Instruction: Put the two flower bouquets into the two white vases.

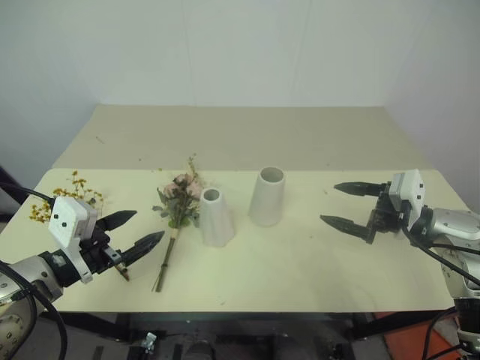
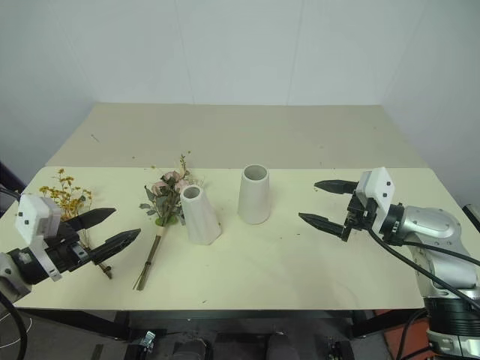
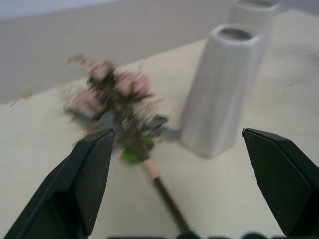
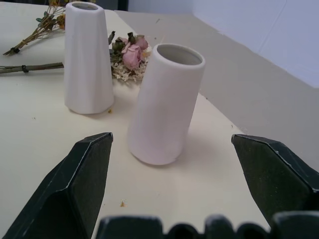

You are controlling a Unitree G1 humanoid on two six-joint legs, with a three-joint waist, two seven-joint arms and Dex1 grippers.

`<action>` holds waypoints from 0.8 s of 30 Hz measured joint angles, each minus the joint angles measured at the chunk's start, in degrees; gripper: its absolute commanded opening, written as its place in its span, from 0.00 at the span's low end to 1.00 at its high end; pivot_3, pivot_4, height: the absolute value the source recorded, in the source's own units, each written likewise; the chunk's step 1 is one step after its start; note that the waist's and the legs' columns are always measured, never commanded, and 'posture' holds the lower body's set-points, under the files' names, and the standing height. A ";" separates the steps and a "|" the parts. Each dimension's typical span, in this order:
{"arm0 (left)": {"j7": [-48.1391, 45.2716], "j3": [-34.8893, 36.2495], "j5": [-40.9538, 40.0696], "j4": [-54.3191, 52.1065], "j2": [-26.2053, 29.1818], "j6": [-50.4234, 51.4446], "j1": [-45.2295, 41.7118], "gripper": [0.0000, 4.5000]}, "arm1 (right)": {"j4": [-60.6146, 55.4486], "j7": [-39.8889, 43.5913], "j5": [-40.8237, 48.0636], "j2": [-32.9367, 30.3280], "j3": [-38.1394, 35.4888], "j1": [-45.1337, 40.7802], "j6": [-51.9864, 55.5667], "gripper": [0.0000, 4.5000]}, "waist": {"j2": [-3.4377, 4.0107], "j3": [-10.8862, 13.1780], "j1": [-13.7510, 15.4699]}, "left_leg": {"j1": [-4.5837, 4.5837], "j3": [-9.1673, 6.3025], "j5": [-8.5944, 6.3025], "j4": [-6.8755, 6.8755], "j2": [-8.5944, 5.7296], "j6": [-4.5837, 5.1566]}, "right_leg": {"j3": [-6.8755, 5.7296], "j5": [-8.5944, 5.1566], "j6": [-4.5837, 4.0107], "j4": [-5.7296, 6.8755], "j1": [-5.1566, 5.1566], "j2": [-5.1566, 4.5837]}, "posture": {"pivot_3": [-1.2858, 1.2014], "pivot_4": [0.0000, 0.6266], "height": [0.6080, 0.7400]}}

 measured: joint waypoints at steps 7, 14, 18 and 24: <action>19.20 -2.41 -2.84 0.45 3.68 33.25 -15.48 1.00 | 3.00 1.41 -0.16 0.91 2.49 -3.02 -0.08 1.00 | 0.00 0.00 0.06 | 0.01 -0.01 0.00 0.00 -0.03 0.00 | -0.01 0.01 0.03 0.00 0.00 0.00 | 0.52 0.24 1.00; 38.41 -3.01 -11.28 8.69 0.98 43.54 -19.83 1.00 | 7.26 6.16 -0.11 1.11 3.80 -6.88 -1.16 1.00 | 0.00 0.00 -0.37 | 0.05 -0.01 -0.01 -0.04 -0.02 -0.03 | 0.04 0.02 0.00 0.08 -0.05 0.00 | 0.52 0.24 1.00; 49.54 -2.65 -18.01 14.27 0.68 43.54 -19.98 1.00 | 9.29 9.97 -0.01 1.07 3.89 -10.34 -2.32 1.00 | 0.00 0.00 -0.07 | 0.08 -0.01 -0.01 -0.04 -0.04 -0.03 | 0.04 0.02 0.00 0.05 0.00 -0.02 | 0.52 0.24 1.00; 62.34 -1.81 -27.67 19.74 0.57 43.55 -19.85 1.00 | 11.92 14.27 -0.08 0.97 4.43 -12.90 -3.12 1.00 | 0.00 0.00 0.08 | 0.04 -0.01 -0.02 -0.04 -0.06 -0.04 | 0.03 0.14 -0.20 0.05 -0.03 -0.04 | 0.52 0.24 1.00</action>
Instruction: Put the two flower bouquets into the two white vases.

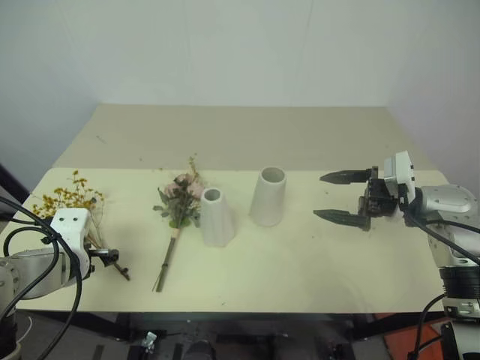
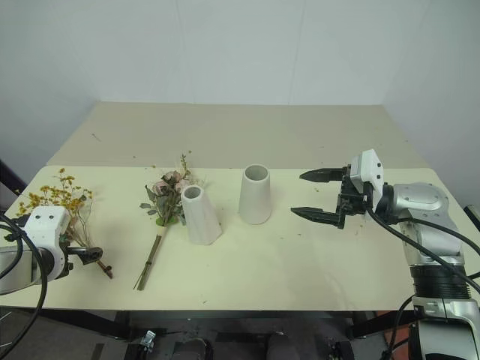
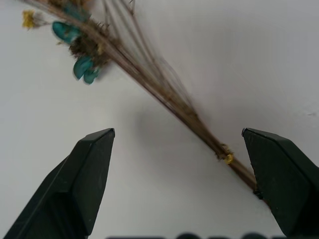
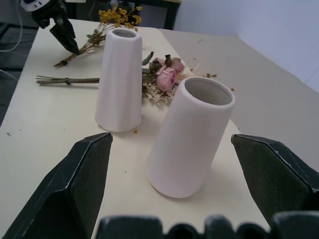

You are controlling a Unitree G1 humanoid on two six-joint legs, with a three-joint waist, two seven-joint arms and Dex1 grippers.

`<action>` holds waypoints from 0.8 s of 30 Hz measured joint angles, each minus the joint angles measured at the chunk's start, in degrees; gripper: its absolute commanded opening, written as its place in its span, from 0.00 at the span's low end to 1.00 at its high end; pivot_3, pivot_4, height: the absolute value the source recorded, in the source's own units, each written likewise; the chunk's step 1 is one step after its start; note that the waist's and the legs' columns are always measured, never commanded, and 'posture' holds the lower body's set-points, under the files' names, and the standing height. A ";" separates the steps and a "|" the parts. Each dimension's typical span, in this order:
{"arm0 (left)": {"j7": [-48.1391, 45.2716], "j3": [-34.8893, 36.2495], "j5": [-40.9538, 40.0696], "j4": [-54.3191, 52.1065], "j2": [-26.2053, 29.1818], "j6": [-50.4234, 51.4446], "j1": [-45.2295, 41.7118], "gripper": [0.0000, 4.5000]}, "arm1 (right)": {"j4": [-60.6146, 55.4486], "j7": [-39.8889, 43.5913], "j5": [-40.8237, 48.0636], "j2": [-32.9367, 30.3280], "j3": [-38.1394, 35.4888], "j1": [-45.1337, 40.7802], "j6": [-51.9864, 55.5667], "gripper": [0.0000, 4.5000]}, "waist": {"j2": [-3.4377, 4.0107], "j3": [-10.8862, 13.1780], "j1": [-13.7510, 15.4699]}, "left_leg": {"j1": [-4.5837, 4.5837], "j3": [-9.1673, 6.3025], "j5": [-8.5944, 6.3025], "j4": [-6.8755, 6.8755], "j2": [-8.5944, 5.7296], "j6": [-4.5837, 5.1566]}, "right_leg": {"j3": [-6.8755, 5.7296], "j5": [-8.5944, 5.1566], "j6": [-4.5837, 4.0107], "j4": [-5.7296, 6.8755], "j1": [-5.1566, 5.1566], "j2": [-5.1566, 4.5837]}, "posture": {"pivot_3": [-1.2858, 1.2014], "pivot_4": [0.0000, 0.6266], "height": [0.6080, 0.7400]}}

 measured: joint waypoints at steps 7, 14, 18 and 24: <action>9.99 -0.27 -9.32 5.81 -1.38 -1.34 0.40 1.00 | 1.10 0.82 -0.23 0.00 0.21 -0.26 -0.62 1.00 | 0.00 0.00 0.06 | 0.01 0.00 0.00 0.00 0.00 -0.01 | 0.00 0.12 -0.21 0.00 0.00 0.00 | 0.52 0.24 1.00; 16.88 -5.44 -12.72 12.49 -1.47 -7.37 -4.08 0.73 | 1.05 0.79 -0.22 0.00 0.23 -0.28 -0.62 1.00 | 0.00 0.00 0.53 | 0.08 0.00 0.03 0.00 -0.03 -0.06 | 0.00 0.16 -0.26 0.02 0.06 0.01 | 0.52 0.24 1.00; 16.12 -7.60 -9.09 16.51 -1.54 -8.58 -8.13 0.46 | 0.34 0.59 -0.12 0.01 0.21 -0.17 -0.61 1.00 | 0.01 -0.01 0.72 | 0.08 0.00 0.04 0.00 -0.04 -0.06 | 0.00 0.16 -0.26 0.02 0.05 0.01 | 0.52 0.24 1.00; 10.19 -10.42 1.63 23.11 -1.45 -9.34 -14.70 0.05 | -1.25 -0.01 0.18 0.04 0.18 0.77 -0.56 1.00 | 0.01 -0.01 0.62 | 0.06 0.00 0.04 -0.01 -0.04 -0.07 | 0.00 0.16 -0.26 0.02 0.03 0.02 | 0.52 0.24 1.00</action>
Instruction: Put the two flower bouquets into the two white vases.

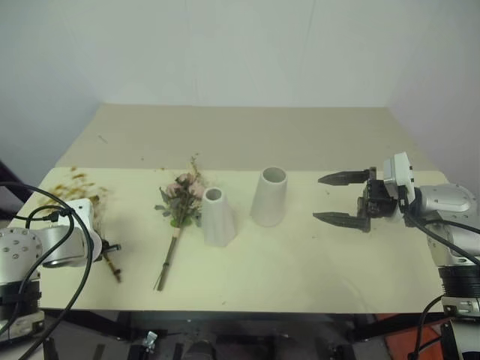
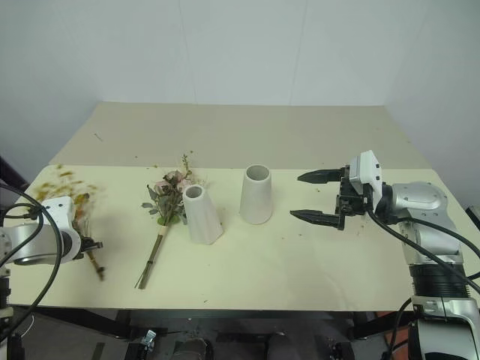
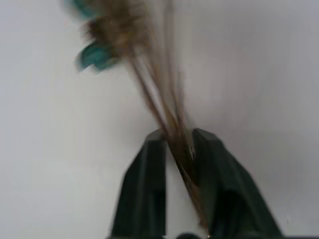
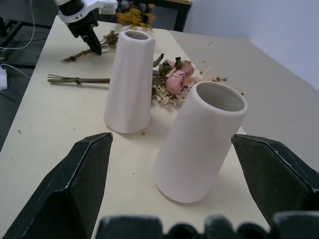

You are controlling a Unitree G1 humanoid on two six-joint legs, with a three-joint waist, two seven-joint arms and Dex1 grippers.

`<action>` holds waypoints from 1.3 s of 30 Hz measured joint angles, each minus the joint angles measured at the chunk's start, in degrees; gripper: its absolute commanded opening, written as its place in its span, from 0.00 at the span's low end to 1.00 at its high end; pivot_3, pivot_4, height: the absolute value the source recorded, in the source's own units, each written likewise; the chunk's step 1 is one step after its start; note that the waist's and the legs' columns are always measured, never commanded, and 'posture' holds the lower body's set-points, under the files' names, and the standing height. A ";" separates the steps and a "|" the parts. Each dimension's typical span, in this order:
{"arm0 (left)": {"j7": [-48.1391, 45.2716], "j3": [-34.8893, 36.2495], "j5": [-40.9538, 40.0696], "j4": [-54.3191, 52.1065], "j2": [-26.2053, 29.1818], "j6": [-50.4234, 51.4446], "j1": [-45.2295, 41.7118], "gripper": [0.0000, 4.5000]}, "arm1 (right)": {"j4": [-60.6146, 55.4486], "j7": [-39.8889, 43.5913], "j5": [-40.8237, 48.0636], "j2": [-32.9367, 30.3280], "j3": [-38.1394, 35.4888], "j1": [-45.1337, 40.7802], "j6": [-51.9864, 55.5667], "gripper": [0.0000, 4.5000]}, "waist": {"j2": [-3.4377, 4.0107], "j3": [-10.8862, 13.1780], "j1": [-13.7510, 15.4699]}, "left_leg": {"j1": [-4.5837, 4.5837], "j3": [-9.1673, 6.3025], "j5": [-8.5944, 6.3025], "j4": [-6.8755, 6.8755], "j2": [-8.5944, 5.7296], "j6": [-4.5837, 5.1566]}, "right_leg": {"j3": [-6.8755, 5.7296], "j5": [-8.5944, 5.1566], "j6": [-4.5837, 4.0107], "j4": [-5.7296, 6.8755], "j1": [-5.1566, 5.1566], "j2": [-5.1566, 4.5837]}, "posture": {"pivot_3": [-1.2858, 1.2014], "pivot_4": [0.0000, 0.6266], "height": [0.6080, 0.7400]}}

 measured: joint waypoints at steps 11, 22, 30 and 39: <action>-23.59 -4.18 21.67 -15.05 2.56 -16.63 -1.60 0.00 | -3.01 -2.28 0.99 0.00 -0.96 3.78 0.20 1.00 | -0.02 0.01 -0.13 | -0.24 0.00 0.03 0.00 -0.02 -0.20 | -0.02 0.02 0.01 -0.13 -0.11 -0.04 | 0.52 0.24 1.00; -54.34 -10.21 31.11 -14.91 -5.67 -39.24 -14.66 0.00 | -4.92 -4.54 1.13 0.54 -1.60 6.30 0.19 1.00 | -0.02 0.01 0.32 | -0.32 0.00 0.04 0.02 -0.04 -0.21 | -0.03 0.06 0.10 -0.21 -0.11 -0.05 | 0.52 0.24 1.00; -71.32 -14.83 36.68 -1.75 -14.50 -49.11 -24.37 0.00 | -9.24 -7.42 2.43 0.57 -3.50 9.65 0.26 1.00 | -0.03 0.01 0.21 | -0.32 0.00 0.04 0.05 -0.04 -0.20 | -0.02 0.07 0.14 -0.21 -0.09 -0.04 | 0.52 0.24 1.00; -91.87 -17.16 39.30 9.21 -21.77 -59.92 -29.55 0.00 | -12.28 -12.77 4.56 1.40 -4.13 11.16 4.53 1.00 | -0.03 0.01 -0.36 | -0.34 0.00 0.04 0.05 -0.05 -0.19 | -0.03 0.07 0.16 -0.21 -0.10 -0.05 | 0.52 0.24 1.00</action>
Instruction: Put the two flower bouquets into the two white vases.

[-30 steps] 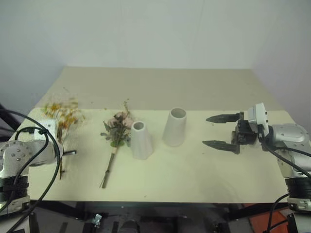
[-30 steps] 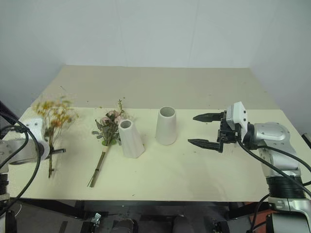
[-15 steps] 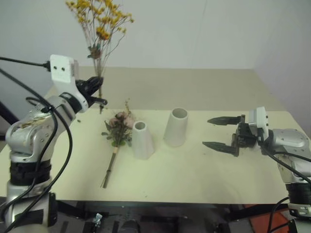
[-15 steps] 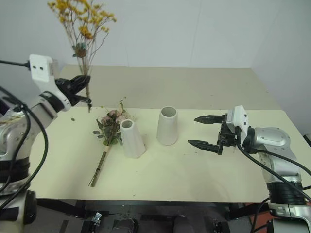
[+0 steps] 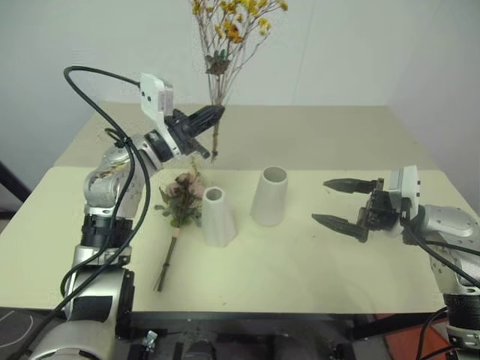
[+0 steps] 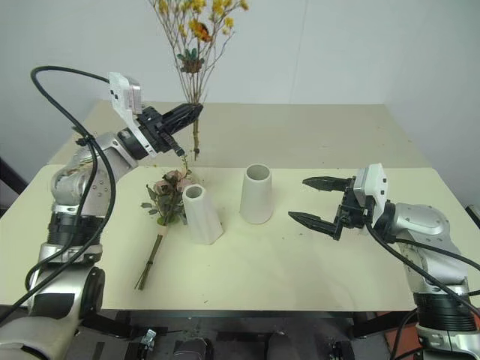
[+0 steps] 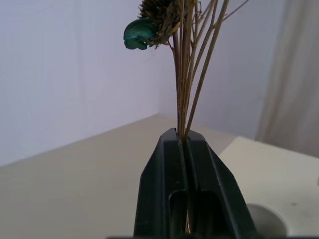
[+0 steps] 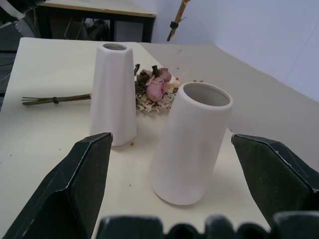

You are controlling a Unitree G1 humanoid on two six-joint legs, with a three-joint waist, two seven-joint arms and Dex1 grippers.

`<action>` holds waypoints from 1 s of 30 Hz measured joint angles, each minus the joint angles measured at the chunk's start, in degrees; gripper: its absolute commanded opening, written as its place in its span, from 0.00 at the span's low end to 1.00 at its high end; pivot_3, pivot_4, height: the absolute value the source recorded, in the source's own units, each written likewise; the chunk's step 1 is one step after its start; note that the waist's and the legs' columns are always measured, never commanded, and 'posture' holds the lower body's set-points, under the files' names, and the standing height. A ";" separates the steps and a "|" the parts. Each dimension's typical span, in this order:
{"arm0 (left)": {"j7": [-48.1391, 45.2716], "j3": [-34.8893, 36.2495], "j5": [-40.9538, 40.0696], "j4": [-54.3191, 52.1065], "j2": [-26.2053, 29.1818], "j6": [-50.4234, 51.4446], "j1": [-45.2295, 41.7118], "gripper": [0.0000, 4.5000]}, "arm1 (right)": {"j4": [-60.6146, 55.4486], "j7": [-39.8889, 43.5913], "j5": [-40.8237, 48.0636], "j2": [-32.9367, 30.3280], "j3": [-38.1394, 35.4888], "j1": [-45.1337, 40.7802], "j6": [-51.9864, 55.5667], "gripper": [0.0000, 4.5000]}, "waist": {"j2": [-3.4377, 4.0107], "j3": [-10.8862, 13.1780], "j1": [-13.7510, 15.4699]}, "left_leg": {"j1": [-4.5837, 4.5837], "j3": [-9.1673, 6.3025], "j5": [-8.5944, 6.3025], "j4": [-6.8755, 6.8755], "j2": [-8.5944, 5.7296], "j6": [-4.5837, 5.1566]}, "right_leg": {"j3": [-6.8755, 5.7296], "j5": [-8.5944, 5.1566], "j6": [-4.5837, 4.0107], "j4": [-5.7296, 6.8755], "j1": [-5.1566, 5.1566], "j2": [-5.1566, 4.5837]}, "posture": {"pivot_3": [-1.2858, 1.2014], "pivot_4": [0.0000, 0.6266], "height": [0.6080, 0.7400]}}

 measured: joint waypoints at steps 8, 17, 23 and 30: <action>-10.73 -1.02 2.16 10.28 -6.81 -4.54 -6.99 0.00 | -2.45 -3.62 2.64 -1.03 -2.39 0.80 5.56 1.00 | 0.00 0.00 -0.12 | -0.01 0.00 0.00 0.03 -0.02 0.01 | 0.01 -0.22 0.42 0.01 0.01 0.00 | 0.52 0.24 1.00; -15.23 -1.44 4.81 18.05 -12.76 -7.95 -10.30 0.00 | -2.52 -5.07 5.49 -5.31 -6.08 0.53 12.15 1.00 | 0.00 0.00 -0.31 | -0.02 0.00 -0.01 0.04 -0.02 0.04 | 0.02 -0.25 0.47 0.01 0.00 0.00 | 0.52 0.24 1.00; -15.53 -1.43 7.04 22.49 -15.47 -9.84 -11.86 0.00 | -2.51 -4.67 5.54 -6.30 -6.98 0.52 12.62 1.00 | 0.00 0.00 -0.29 | -0.04 0.00 -0.01 0.04 -0.03 0.04 | 0.02 -0.26 0.51 0.00 0.00 -0.01 | 0.52 0.24 1.00; -15.41 -1.45 9.30 25.31 -17.55 -10.53 -11.79 0.00 | -3.75 -5.04 5.65 -6.31 -8.96 2.25 13.01 1.00 | 0.00 0.01 -0.29 | -0.04 0.00 -0.01 0.04 -0.03 0.04 | 0.02 -0.26 0.52 0.01 0.00 -0.01 | 0.52 0.24 1.00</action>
